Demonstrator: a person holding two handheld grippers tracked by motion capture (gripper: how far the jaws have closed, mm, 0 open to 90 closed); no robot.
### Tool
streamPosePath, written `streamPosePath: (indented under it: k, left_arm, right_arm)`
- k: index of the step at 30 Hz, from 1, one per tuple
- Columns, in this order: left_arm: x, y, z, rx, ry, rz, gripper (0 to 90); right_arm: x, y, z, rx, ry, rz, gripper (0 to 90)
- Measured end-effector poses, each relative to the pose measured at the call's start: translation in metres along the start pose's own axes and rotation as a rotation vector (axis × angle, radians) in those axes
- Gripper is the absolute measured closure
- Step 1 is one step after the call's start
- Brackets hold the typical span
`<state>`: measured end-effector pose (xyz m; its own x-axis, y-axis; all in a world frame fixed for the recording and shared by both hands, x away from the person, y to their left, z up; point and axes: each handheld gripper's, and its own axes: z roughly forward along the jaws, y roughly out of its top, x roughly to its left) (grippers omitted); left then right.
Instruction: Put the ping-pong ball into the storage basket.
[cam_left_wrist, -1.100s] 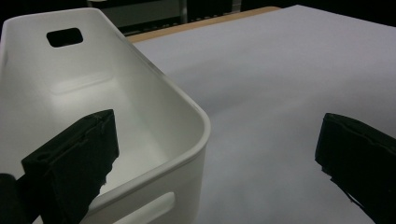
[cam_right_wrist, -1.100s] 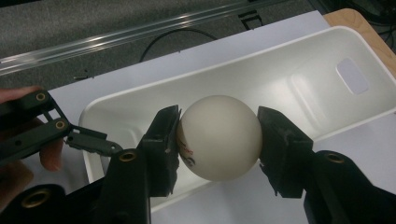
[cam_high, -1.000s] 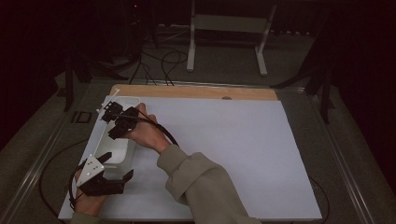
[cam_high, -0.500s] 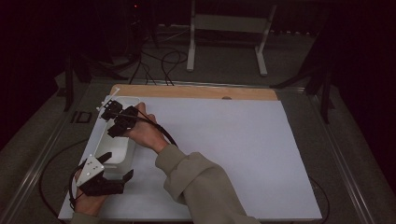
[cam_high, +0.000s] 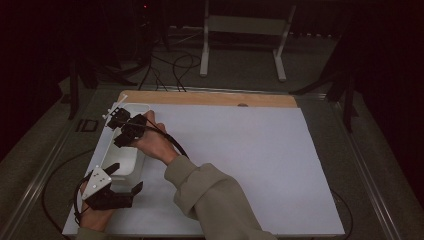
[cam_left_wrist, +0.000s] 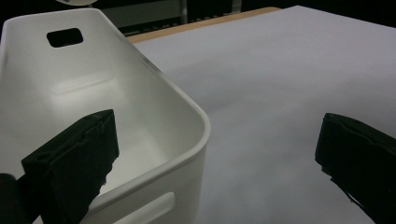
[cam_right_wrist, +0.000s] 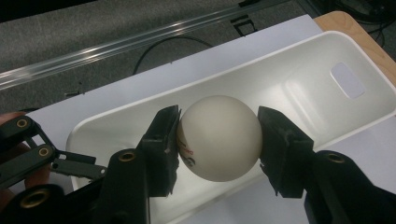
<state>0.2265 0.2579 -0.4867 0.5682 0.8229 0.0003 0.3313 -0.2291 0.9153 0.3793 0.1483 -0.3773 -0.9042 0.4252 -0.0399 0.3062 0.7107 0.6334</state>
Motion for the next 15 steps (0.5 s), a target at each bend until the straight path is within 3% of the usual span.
streamPosePath:
  k: [10,11,13,15]
  left_arm:
    - [0.0,0.0,0.0,0.001,0.001,0.001,0.2]
    - [0.0001,0.0,0.0,0.001,0.001,0.002,0.2]
    - [0.0,0.0,0.0,0.001,0.001,0.002,0.2]
    - [-0.0002,0.0,0.0001,0.0,0.001,0.0,0.2]
  right_arm:
    - [0.0009,0.0007,0.0025,-0.001,0.004,0.015,49.0]
    - [-0.0002,0.0013,0.0035,-0.004,0.013,0.035,27.4]
    - [-0.0001,0.0009,0.0047,-0.003,-0.008,0.041,15.4]
    - [-0.0009,0.0002,0.0054,0.003,-0.005,0.051,12.4]
